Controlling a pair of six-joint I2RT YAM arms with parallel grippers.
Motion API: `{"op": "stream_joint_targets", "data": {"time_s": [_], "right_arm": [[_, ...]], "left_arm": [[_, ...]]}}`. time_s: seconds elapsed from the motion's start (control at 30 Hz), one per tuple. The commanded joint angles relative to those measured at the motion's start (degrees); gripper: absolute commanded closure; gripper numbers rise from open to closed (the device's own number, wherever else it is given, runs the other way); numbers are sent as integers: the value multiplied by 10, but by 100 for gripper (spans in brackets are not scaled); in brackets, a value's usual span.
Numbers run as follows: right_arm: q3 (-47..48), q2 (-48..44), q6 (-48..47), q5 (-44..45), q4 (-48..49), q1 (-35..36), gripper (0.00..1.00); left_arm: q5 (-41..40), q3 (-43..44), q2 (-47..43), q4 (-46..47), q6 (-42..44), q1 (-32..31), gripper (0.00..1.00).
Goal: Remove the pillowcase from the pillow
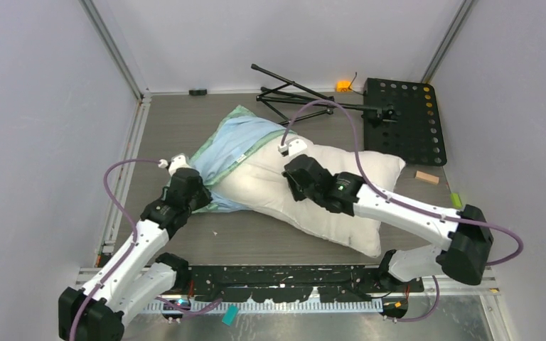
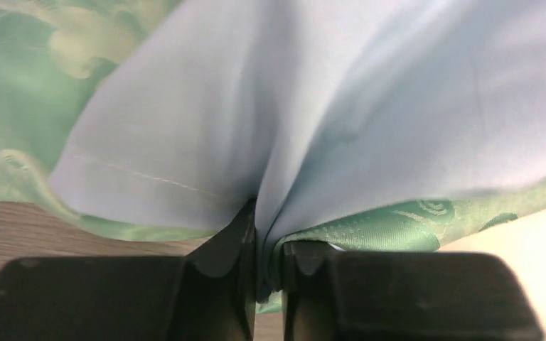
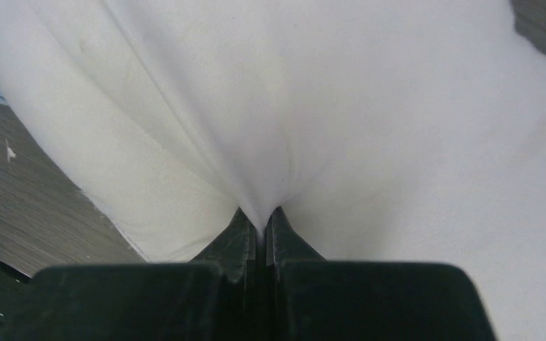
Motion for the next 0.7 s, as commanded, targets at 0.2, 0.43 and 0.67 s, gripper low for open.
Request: {"op": "stream_joint_targets", "data": {"time_s": [0.2,0.43,0.67], "right_arm": [[-21,-204,63,108,-11,-95,100],[-5,-228,56,127,-39,-111,100],[17,-253,56,141,-37,-113,100]], "left_arm": [[64,-39,6,87,18,184,98],[70,-24,27,102,31,202,100],[91,18,80,130,33,214,100]]}}
